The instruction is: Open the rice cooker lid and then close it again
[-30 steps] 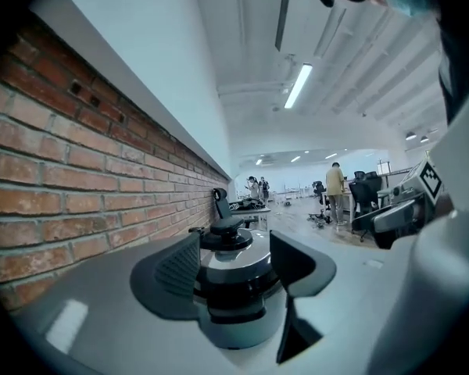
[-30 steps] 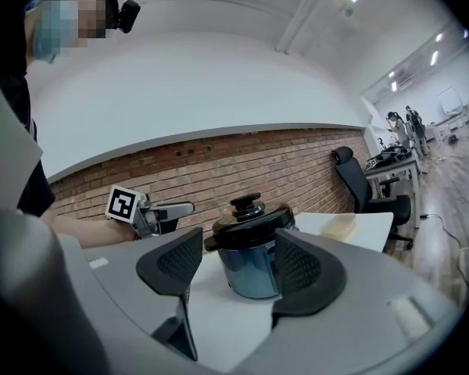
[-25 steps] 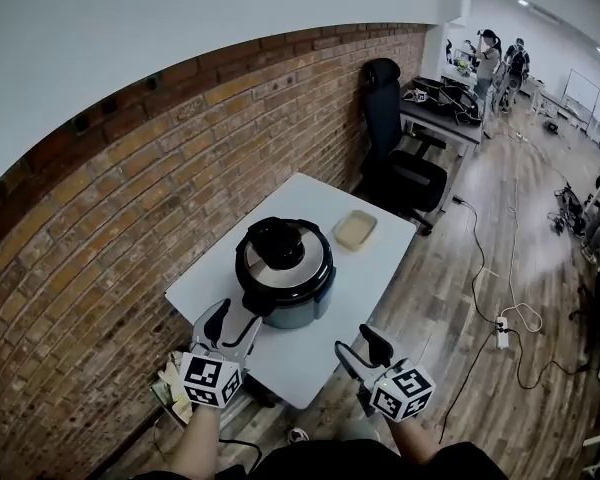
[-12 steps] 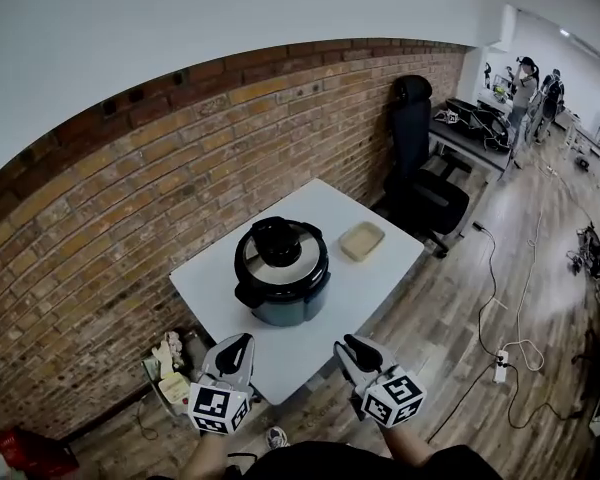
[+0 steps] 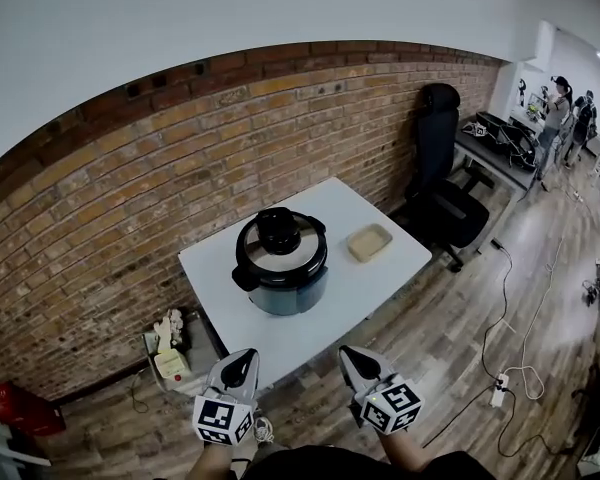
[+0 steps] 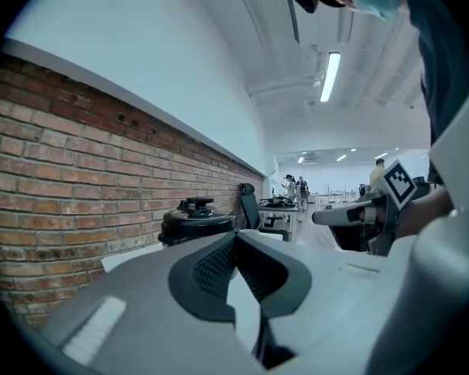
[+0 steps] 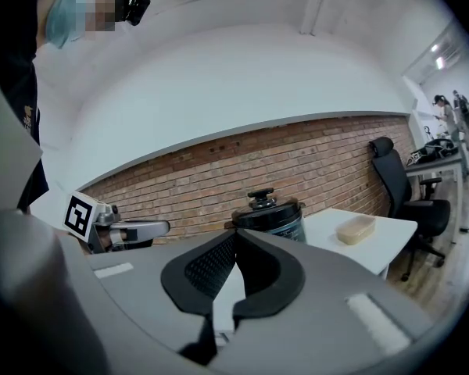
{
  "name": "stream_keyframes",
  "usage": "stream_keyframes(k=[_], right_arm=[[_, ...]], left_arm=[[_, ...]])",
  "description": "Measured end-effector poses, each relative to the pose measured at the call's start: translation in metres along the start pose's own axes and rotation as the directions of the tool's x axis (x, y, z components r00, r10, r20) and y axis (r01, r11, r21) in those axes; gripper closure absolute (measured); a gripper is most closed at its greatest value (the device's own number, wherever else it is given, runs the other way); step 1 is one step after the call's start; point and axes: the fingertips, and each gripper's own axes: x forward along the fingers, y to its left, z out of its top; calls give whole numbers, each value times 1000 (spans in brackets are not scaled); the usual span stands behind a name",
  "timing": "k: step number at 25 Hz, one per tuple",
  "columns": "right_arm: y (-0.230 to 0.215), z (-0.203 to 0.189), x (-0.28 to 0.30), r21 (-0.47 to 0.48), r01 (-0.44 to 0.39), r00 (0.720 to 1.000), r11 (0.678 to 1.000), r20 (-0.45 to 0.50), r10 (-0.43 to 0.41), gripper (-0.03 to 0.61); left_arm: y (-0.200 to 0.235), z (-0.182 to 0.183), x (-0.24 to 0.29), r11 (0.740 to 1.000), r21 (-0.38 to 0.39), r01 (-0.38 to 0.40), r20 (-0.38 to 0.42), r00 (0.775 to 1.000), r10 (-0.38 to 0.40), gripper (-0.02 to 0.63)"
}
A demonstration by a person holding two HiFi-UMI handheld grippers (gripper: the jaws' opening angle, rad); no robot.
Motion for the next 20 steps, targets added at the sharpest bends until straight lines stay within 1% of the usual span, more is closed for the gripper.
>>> stream_keyframes(k=[6, 8, 16, 20], right_arm=[[-3, -11, -16, 7, -46, 998, 999, -32, 46, 572], [-5, -16, -21, 8, -54, 998, 999, -44, 54, 572], [-8, -31, -37, 4, -67, 994, 998, -82, 67, 572], [-7, -38, -43, -1, -63, 994, 998, -94, 63, 574]], left_arm=[[-19, -6, -9, 998, 9, -59, 0, 998, 59, 612], [-27, -8, -11, 998, 9, -68, 0, 998, 68, 612], [-61, -27, -17, 999, -4, -32, -35, 999, 32, 612], [-71, -36, -23, 1000, -12, -22, -46, 999, 22, 612]])
